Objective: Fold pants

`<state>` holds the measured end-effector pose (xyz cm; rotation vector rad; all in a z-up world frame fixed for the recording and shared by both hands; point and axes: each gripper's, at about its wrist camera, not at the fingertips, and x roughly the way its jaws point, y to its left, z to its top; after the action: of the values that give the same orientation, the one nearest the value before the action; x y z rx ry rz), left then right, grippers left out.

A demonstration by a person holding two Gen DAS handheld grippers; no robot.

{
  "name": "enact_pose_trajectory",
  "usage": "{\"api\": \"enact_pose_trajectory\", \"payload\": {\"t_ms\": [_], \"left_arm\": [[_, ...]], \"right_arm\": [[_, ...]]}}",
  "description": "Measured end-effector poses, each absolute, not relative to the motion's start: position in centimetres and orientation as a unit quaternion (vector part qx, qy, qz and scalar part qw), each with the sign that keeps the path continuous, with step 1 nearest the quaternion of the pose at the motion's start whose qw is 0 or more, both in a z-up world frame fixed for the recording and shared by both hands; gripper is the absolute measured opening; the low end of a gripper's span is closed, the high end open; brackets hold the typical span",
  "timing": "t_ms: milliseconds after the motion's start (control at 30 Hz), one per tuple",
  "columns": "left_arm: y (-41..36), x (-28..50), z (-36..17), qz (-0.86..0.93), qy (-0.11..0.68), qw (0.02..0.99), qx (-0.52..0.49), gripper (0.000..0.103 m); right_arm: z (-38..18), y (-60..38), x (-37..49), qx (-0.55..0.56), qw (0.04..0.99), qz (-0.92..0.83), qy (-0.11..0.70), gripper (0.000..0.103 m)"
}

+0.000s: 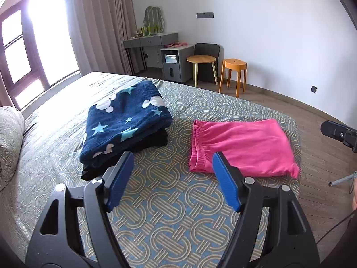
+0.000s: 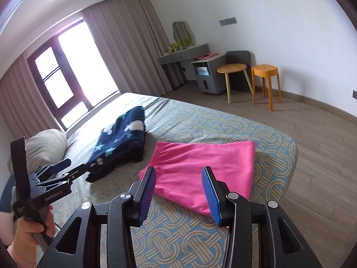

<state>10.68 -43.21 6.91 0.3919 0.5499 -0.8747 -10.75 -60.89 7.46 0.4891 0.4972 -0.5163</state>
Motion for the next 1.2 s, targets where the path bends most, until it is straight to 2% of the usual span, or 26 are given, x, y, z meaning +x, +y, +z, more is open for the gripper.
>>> {"api": "enact_pose_trajectory", "payload": {"t_ms": [133, 233, 300, 367, 500, 567, 667, 767, 1200], "left_arm": [[-37.7, 9.0, 8.0, -0.413, 0.257, 0.86, 0.155, 0.074], [-33.3, 7.9, 8.9, -0.397, 0.241, 0.875, 0.139, 0.076], [-30.7, 7.4, 9.6, -0.38, 0.231, 0.886, 0.131, 0.082], [-27.9, 6.8, 10.2, -0.367, 0.225, 0.895, 0.118, 0.083], [-24.1, 5.5, 10.5, -0.357, 0.219, 0.9, 0.117, 0.085], [-22.7, 4.7, 10.3, -0.357, 0.213, 0.901, 0.124, 0.085], [-21.2, 3.6, 9.9, -0.366, 0.212, 0.898, 0.12, 0.088], [-20.4, 2.9, 9.0, -0.379, 0.218, 0.892, 0.109, 0.099], [-21.6, 0.4, 6.2, -0.405, 0.243, 0.875, 0.108, 0.1]], "right_arm": [[9.8, -55.5, -10.1, 0.179, 0.927, -0.227, 0.24, 0.045], [11.3, -51.7, -9.6, 0.153, 0.939, -0.206, 0.23, 0.052], [12.1, -49.1, -9.1, 0.138, 0.946, -0.189, 0.225, 0.054], [12.6, -46.4, -8.4, 0.121, 0.951, -0.174, 0.223, 0.054], [12.9, -41.0, -7.6, 0.078, 0.959, -0.165, 0.217, 0.064], [12.6, -38.5, -7.8, 0.059, 0.959, -0.176, 0.214, 0.066], [11.7, -35.7, -8.1, 0.049, 0.956, -0.184, 0.221, 0.066], [10.5, -33.8, -8.9, 0.05, 0.949, -0.202, 0.235, 0.066], [7.1, -34.8, -13.8, 0.098, 0.905, -0.322, 0.26, 0.068]]}}
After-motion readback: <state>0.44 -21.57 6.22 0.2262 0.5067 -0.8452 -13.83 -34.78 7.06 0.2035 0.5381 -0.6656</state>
